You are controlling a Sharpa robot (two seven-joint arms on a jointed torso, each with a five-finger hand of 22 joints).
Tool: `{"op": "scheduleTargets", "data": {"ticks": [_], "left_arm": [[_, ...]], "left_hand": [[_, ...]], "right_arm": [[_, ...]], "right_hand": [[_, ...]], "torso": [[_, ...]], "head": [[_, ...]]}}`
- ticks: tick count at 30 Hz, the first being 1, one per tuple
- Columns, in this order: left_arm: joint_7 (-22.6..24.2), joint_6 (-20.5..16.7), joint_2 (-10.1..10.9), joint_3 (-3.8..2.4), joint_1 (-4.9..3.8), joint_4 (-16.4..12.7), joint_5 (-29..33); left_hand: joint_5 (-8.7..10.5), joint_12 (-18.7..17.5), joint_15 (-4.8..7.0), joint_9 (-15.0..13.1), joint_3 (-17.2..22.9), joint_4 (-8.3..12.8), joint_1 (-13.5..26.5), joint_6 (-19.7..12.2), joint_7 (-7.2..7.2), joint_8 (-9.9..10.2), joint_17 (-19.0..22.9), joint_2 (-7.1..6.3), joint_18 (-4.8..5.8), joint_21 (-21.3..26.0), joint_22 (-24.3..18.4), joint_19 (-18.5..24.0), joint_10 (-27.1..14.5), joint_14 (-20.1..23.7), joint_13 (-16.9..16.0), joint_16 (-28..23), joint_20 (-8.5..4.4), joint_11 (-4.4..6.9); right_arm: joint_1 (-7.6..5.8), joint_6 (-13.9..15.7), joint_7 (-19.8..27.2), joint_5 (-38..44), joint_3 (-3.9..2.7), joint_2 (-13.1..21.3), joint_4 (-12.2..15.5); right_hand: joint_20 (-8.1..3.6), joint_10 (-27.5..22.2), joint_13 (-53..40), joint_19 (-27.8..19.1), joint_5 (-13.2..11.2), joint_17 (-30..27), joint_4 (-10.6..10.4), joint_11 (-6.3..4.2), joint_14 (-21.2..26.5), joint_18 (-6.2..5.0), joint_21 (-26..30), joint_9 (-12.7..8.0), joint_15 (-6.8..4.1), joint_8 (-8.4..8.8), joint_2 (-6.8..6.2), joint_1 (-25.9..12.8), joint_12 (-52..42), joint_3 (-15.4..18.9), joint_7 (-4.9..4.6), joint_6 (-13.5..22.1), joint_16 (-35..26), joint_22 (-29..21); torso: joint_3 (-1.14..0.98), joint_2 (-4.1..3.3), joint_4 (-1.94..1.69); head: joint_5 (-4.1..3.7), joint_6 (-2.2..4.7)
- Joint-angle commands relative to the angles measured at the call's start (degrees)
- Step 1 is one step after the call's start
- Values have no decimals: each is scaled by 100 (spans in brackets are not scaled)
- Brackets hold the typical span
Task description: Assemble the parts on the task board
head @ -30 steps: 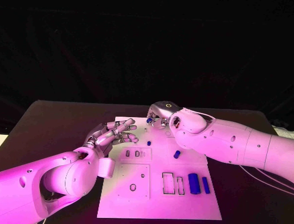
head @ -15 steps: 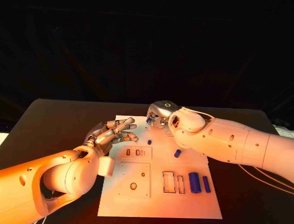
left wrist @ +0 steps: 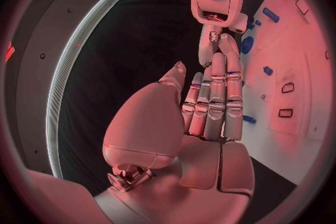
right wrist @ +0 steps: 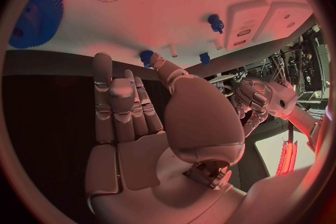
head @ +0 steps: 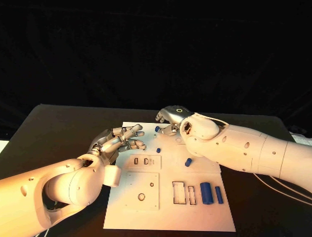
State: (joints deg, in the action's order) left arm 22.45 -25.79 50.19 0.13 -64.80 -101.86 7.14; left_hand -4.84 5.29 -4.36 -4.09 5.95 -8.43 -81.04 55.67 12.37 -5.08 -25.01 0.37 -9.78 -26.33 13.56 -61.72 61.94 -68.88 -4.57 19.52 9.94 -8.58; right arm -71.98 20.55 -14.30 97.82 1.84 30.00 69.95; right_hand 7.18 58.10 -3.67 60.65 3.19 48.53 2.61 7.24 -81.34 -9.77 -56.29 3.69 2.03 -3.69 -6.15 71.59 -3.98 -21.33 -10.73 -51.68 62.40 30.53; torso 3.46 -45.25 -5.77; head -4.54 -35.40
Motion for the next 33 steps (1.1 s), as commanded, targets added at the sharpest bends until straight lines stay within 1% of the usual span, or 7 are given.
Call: {"op": "scheduleTargets", "data": {"ticks": [1, 8, 16, 19, 23, 26, 33], "left_arm": [[-2, 122, 1, -4, -7, 4, -59], [1, 130, 38, -4, -7, 0, -85], [2, 169, 62, -3, -7, -15, -106], [-10, 195, 57, -3, -6, -4, -114], [-27, 230, 45, -2, -5, 15, -146], [-35, 248, 33, -2, -5, 26, -180], [-61, 299, 3, -2, -5, 43, -344]], "left_hand": [[-32, -39, 1, 9, -3, 37, -51, -32, 8, 22, -8, -3, -39, -32, 7, 43, -46, 35, 10, 24, 4, 0], [-32, -39, 1, 9, -3, 37, -51, -32, 8, 22, -8, -3, -39, -32, 7, 43, -46, 35, 10, 24, 4, 0], [-32, -38, 1, 8, 2, 44, -56, -35, 7, 22, -15, -2, -39, -37, 10, 49, -52, 41, 11, 27, 5, 0], [-32, -38, 1, 8, 2, 44, -56, -35, 7, 22, -15, -2, -39, -37, 10, 49, -52, 41, 11, 27, 5, 0], [-33, -35, 1, 7, 9, 50, -62, -33, 7, 20, -22, 3, -40, -41, 14, 54, -51, 45, 10, 30, 5, 1], [-33, -35, 1, 7, 9, 50, -62, -33, 7, 20, -22, 3, -40, -41, 14, 54, -51, 45, 10, 30, 5, 1], [-33, -33, 1, 6, 11, 51, -62, -33, 8, 20, -27, 6, -40, -44, 16, 57, -53, 48, 11, 32, 6, 0]], "right_arm": [[0, 389, 41, -136, -10, 191, 215], [-5, 555, 91, -370, -97, 896, 905], [-29, 317, 2, -1234, -153, 1640, 1360], [-35, 95, -72, -1472, -160, 1810, 1418], [-38, -188, -191, -1651, -163, 1897, 1396], [-38, -337, -313, -1709, -164, 1899, 1351], [-34, -501, -526, -1735, -164, 1790, 1154]], "right_hand": [[8, 30, -15, -11, 7, -31, -7, -9, 22, -87, 45, 32, 6, -25, 21, 118, -83, 68, 1, -64, -17, -26], [-50, 538, -56, 99, 315, 313, -80, -101, -153, -90, 8, 82, -67, -116, 39, 245, -386, 93, 45, -440, 267, -28], [-250, 1937, -572, 916, 645, 1540, -210, -457, -489, 139, -909, 79, -369, -139, -230, 193, -1285, 253, 276, -576, 1171, 1346], [-340, 1853, -1545, 1176, 895, 2116, -361, -518, -577, 236, -1298, 50, -421, -77, -331, 224, -2261, 610, 330, -363, 1595, 1888], [-265, 1748, -4308, 1353, 952, 2975, -674, -479, -673, 338, -1658, 57, -320, -99, -159, 304, -4853, 1019, 304, -196, 2141, 2430], [-220, 1886, -5640, 1430, 914, 3360, -866, -389, -721, 367, -1834, 57, -310, -119, -174, 321, -6037, 1279, 208, -100, 2359, 2711], [-163, 2210, -6876, 1508, 1018, 3661, -1075, -325, -768, 406, -2027, 63, -240, -187, -111, 460, -7111, 1490, 161, -23, 2521, 3004]], "torso": [[-9, -1, 0], [-17, 12, 59], [-45, 45, 135], [-63, 47, 150], [-75, 54, 163], [-75, 51, 160], [-78, 41, 151]], "head": [[4, 6], [15, 42], [4, 89], [-27, 130], [-49, 132], [-85, 147], [-138, 170]]}}
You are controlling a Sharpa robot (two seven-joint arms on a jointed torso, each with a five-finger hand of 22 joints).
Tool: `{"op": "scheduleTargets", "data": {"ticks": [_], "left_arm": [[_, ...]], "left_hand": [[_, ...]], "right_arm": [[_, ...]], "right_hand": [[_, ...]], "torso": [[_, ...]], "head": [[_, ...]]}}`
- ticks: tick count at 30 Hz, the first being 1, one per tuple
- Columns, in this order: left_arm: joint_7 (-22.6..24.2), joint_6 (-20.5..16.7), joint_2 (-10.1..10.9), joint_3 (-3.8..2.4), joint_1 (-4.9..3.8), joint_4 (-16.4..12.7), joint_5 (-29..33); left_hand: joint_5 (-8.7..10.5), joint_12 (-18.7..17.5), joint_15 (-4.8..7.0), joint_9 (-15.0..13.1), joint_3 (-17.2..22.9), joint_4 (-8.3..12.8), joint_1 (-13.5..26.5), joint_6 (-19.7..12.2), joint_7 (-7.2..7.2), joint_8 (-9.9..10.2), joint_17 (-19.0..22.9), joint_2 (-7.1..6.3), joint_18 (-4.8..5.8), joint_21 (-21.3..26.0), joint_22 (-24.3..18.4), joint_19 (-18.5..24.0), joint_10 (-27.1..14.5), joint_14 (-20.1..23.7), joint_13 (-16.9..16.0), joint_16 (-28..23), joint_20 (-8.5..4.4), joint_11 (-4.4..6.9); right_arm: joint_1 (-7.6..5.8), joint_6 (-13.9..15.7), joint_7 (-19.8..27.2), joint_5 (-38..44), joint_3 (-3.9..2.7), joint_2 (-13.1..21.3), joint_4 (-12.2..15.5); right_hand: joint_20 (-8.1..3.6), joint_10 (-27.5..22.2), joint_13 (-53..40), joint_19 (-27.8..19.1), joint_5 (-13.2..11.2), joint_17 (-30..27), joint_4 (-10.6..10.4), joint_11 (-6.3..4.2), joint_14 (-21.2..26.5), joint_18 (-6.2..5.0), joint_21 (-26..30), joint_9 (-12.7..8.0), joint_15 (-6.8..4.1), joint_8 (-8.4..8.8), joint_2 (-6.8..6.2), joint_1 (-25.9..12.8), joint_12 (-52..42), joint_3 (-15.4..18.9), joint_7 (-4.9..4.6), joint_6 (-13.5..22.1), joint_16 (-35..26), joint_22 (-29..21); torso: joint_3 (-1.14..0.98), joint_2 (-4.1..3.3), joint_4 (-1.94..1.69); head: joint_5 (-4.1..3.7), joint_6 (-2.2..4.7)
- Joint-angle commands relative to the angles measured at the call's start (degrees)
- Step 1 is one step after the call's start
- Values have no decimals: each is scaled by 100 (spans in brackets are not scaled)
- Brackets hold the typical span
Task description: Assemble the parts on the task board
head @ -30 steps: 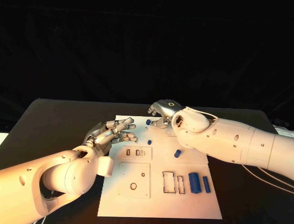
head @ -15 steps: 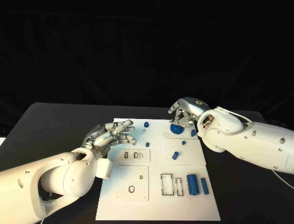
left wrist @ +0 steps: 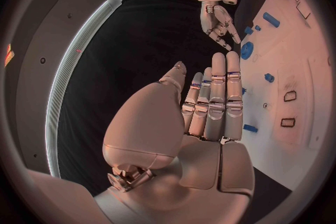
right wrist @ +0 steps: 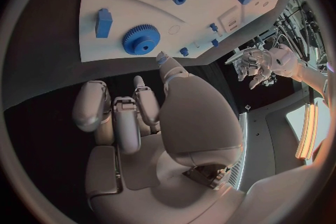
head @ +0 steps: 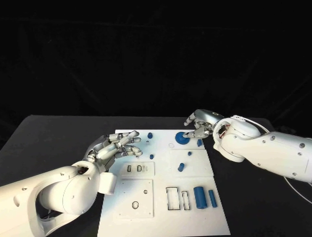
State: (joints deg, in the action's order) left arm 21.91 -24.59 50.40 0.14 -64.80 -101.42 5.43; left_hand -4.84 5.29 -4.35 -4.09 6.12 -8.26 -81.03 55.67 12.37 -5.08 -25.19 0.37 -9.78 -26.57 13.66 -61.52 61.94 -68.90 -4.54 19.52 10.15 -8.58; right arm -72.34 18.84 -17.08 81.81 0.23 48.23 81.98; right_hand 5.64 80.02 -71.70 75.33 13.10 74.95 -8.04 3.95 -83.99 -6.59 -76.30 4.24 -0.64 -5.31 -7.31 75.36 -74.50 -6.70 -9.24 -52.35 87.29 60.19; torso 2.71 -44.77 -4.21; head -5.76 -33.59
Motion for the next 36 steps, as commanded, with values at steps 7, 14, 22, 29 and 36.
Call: {"op": "scheduleTargets", "data": {"ticks": [7, 14, 22, 29, 36], "left_arm": [[-5, 166, -20, -4, -5, 10, -198], [-2, 147, -24, -4, -5, 18, -203], [-3, 134, -27, -4, -5, 33, -203], [-15, 131, -33, -4, -5, 38, -203], [-34, 124, -36, -4, -5, 45, -203]], "left_hand": [[-33, -33, -1, 6, -5, 34, -61, -34, 8, 20, -10, 7, -40, -20, 6, 38, -53, 50, 7, 32, -15, 0], [-33, -32, -1, 6, -2, 35, -61, -35, 9, 20, -15, 10, -40, -23, 9, 42, -54, 55, 7, 33, -14, 0], [-33, -31, -1, 6, -1, 35, -61, -35, 9, 19, -15, 11, -40, -23, 9, 42, -55, 55, 7, 34, -14, 0], [-33, -31, -1, 6, -1, 35, -61, -35, 9, 19, -15, 11, -40, -23, 9, 42, -55, 55, 7, 34, -14, 0], [-34, -28, -1, 5, 6, 42, -66, -35, 9, 18, -24, 14, -41, -29, 14, 48, -56, 60, 7, 38, -14, 0]], "right_arm": [[5, -493, -265, -152, 1, -121, -147], [17, -561, -273, -213, 2, -197, -236], [33, -584, -160, -292, 4, -230, -213], [36, -657, -135, -319, 8, -277, -261], [39, -696, -211, -218, 12, -319, -341]], "right_hand": [[0, 16, -126, 54, 34, 1062, -32, 10, -510, 95, -56, 11, 33, -41, 23, 108, -97, 44, 8, 43, 55, 86], [6, 6, -161, 54, 75, 1087, -42, 12, -514, 98, -74, 16, 37, -65, 61, 144, -118, 40, 8, 28, 68, 110], [8, 24, -222, 58, 89, 1121, -55, 8, -520, 101, -92, 26, 36, -103, 89, 153, -165, 47, 15, -16, 85, 138], [8, 60, -302, 78, 56, 1160, -71, 3, -528, 110, -126, 34, 33, -139, 126, 149, -228, 57, 23, -58, 105, 195], [2, 140, -448, 167, 84, 1275, -44, -10, -553, 144, -228, 43, 26, -190, 194, 201, -349, 37, 36, -128, 162, 384]], "torso": [[9, -4, -3], [5, -4, -13], [5, -5, -14], [9, -5, -16], [5, -5, -21]], "head": [[-18, -39], [-23, -50], [5, -47], [17, -57], [26, -76]]}}
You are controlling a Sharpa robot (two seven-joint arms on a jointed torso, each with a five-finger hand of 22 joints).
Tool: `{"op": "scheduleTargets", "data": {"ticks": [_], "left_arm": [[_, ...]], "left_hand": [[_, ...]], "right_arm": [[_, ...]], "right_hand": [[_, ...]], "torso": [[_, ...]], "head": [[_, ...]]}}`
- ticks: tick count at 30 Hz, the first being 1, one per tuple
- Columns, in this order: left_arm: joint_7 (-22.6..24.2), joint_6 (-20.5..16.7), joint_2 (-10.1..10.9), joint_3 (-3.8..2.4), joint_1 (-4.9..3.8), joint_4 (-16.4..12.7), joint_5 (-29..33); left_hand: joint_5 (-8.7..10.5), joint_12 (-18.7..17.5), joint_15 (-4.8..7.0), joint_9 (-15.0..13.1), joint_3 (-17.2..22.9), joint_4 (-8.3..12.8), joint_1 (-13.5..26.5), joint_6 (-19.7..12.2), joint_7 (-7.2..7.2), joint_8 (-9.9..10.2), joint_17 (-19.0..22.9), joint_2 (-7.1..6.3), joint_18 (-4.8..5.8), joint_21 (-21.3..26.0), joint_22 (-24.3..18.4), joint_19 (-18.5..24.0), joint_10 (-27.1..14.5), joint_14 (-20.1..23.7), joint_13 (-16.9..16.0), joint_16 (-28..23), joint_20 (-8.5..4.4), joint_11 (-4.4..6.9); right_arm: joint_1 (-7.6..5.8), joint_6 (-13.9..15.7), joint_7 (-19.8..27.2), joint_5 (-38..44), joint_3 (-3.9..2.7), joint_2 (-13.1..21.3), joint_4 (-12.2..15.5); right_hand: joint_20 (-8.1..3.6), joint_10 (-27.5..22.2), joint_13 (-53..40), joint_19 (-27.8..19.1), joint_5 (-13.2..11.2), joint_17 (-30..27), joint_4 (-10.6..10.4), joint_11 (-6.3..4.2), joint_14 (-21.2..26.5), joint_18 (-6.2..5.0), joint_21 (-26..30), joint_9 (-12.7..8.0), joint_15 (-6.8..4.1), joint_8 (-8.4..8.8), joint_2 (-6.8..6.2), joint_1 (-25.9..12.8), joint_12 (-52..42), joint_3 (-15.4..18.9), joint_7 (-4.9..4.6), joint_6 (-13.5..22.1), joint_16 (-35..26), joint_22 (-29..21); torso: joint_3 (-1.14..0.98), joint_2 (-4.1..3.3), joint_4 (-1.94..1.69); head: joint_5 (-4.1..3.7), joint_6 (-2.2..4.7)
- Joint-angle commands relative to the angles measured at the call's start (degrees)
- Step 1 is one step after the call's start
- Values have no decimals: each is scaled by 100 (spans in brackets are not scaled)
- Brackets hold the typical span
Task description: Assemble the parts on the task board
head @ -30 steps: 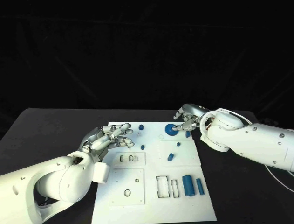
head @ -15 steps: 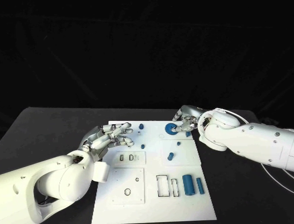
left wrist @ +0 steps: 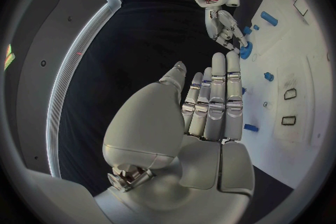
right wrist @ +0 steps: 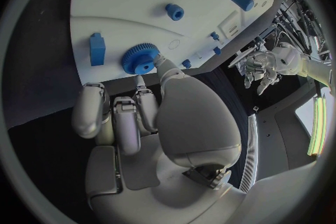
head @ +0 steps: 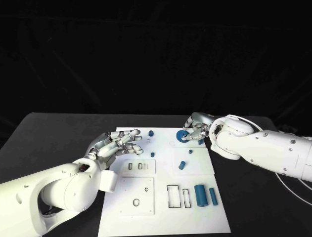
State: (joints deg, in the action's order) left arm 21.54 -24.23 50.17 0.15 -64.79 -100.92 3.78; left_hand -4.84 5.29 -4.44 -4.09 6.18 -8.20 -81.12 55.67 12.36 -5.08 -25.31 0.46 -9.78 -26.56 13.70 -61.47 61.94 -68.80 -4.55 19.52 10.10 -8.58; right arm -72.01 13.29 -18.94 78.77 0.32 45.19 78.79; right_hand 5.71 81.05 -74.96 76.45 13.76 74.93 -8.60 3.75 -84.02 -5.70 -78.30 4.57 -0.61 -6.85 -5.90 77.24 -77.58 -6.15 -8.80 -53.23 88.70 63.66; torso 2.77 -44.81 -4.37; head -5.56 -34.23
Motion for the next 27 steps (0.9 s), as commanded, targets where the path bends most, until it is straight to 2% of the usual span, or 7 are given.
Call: {"op": "scheduleTargets", "data": {"ticks": [1, 11, 16, 20, 27], "left_arm": [[2, 88, -12, -4, -6, -4, -39], [-3, 101, -13, -4, -6, -5, -39], [-5, 102, -11, -4, -6, -6, -39], [-10, 103, -10, -4, -6, -7, -39], [-43, 149, -14, -4, -6, 0, -8]], "left_hand": [[-34, -28, 8, 5, -1, 36, -57, -35, 9, 18, -12, 6, -41, -29, 9, 44, -56, 50, 8, 38, -9, 0], [-34, -28, 8, 5, -1, 36, -57, -35, 9, 18, -12, 6, -41, -29, 9, 44, -56, 50, 8, 38, -9, 0], [-34, -28, 8, 5, -1, 36, -57, -35, 9, 18, -12, 6, -41, -29, 9, 44, -56, 50, 8, 38, -9, 0], [-34, -28, 8, 5, -1, 36, -57, -35, 9, 18, -12, 6, -41, -29, 9, 44, -56, 50, 8, 38, -9, 0], [-33, -24, 8, 3, 2, 39, -57, -34, 9, 16, -19, 5, -41, -34, 13, 48, -56, 54, 8, 42, -8, 0]], "right_arm": [[6, -142, -37, 98, 2, -18, -29], [19, -170, -52, 140, 5, -81, -99], [40, -197, -57, 192, 11, -117, -126], [53, -220, -79, 258, 13, -129, -130], [76, -216, -201, 717, 14, -147, -104]], "right_hand": [[-6, 45, -137, 64, 25, 1287, 19, 8, -552, 59, -39, 11, 22, -42, 61, 23, -53, -23, -5, -51, 26, 58], [-13, 93, -226, 106, 47, 1326, 79, -2, -560, 76, -99, 14, 14, -77, 129, 99, -121, -71, 4, -114, 46, 156], [-14, 111, -258, 122, 42, 1341, 97, -3, -563, 83, -119, 13, 13, -84, 142, 118, -147, -84, 6, -130, 53, 192], [-16, 148, -318, 151, 14, 1366, 125, -8, -568, 94, -153, 16, 10, -103, 141, 132, -196, -88, 13, -173, 65, 255], [-33, 248, -470, 215, 1, 1407, 199, -45, -577, 116, -223, 41, -16, -186, 142, 171, -326, -110, 58, -356, 84, 385]], "torso": [[-1, -3, -5], [1, -4, -4], [-3, -5, 2], [1, -2, -2], [-3, -1, -3]], "head": [[7, -14], [16, -30], [26, -43], [16, -51], [9, -53]]}}
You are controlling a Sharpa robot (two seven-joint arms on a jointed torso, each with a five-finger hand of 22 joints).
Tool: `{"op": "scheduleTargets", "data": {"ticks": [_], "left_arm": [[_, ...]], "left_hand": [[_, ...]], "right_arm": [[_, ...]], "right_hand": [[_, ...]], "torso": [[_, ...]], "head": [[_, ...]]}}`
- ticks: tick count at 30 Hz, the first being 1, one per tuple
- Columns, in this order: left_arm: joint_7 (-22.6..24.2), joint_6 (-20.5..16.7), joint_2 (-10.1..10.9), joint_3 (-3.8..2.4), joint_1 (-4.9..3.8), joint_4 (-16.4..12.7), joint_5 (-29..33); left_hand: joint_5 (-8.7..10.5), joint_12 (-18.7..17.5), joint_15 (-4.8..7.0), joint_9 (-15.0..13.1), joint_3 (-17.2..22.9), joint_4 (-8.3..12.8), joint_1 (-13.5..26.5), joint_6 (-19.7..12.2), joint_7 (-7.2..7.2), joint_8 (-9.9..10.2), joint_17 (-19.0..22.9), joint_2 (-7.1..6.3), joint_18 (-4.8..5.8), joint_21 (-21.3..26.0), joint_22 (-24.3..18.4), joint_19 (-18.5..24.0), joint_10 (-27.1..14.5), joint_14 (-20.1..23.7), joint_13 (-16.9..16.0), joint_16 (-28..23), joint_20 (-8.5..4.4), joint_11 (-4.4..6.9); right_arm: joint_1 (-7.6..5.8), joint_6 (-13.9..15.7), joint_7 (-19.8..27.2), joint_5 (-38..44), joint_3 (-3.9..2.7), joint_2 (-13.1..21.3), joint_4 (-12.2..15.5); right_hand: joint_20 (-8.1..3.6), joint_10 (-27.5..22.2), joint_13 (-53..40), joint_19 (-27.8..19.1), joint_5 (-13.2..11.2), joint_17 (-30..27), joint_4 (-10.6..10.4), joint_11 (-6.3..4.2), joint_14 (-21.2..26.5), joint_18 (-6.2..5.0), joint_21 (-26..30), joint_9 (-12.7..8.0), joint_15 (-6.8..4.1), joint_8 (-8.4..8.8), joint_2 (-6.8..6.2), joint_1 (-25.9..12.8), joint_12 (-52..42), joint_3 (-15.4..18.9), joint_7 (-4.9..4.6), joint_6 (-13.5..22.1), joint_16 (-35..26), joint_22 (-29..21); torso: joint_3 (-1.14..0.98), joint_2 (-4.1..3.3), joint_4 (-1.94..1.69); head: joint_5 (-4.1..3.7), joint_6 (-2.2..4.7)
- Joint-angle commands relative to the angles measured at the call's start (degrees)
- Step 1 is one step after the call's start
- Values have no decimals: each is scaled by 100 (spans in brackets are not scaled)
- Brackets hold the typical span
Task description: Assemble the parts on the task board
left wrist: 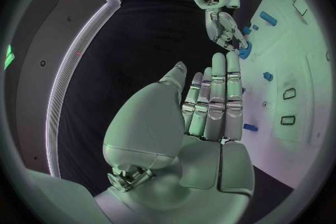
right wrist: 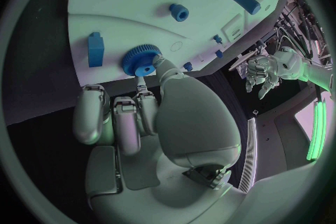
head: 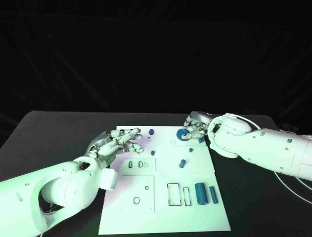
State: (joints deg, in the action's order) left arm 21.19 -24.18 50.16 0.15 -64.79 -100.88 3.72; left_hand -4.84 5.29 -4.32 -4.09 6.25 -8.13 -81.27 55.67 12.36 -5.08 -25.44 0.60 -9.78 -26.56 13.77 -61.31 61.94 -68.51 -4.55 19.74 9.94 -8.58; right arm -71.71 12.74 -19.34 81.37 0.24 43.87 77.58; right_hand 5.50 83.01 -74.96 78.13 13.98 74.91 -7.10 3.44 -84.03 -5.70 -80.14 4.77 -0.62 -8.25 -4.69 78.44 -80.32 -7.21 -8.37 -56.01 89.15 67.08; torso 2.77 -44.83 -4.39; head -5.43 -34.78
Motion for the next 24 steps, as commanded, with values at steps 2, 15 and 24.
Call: {"op": "scheduleTargets", "data": {"ticks": [2, 15, 24], "left_arm": [[-14, 156, -13, -4, -5, -3, 9], [-22, 182, -14, -4, -5, 3, 26], [-24, 180, -29, -4, -5, 14, 27]], "left_hand": [[-33, -24, -4, 3, -5, 33, -43, -34, 9, 16, -6, -9, -41, -35, 7, 32, -56, 24, 9, 19, 8, 0], [-33, -19, -3, 2, 1, 34, -42, -30, 6, 13, -13, -3, -42, -40, 10, 35, -51, 25, 8, 24, 8, 2], [-34, -15, -2, 1, 6, 37, -44, -28, 5, 11, -19, 0, -43, -44, 14, 37, -49, 27, 7, 27, 8, 3]], "right_arm": [[63, -134, -216, 666, 23, -22, 36], [120, 925, -121, 1227, 22, -20, 350], [104, 1167, 44, 1113, 19, -196, 634]], "right_hand": [[-25, 119, -570, 94, -46, 1428, 88, -39, -580, 133, -84, 33, -35, -77, 47, 92, -139, -41, 44, -157, 49, 133], [-157, 303, -857, 200, -432, 1461, 420, -192, -587, 171, -194, 120, -172, -212, 349, 397, -371, -685, 210, -603, 64, 341], [-167, 290, -846, 195, -367, 1438, 362, -192, -582, 171, -198, 123, -176, -136, 308, 69, -336, -872, 212, -596, 53, 341]], "torso": [[-1, 0, -1], [2, 1, -7], [7, 3, -14]], "head": [[-5, 3], [1, 10], [35, 19]]}}
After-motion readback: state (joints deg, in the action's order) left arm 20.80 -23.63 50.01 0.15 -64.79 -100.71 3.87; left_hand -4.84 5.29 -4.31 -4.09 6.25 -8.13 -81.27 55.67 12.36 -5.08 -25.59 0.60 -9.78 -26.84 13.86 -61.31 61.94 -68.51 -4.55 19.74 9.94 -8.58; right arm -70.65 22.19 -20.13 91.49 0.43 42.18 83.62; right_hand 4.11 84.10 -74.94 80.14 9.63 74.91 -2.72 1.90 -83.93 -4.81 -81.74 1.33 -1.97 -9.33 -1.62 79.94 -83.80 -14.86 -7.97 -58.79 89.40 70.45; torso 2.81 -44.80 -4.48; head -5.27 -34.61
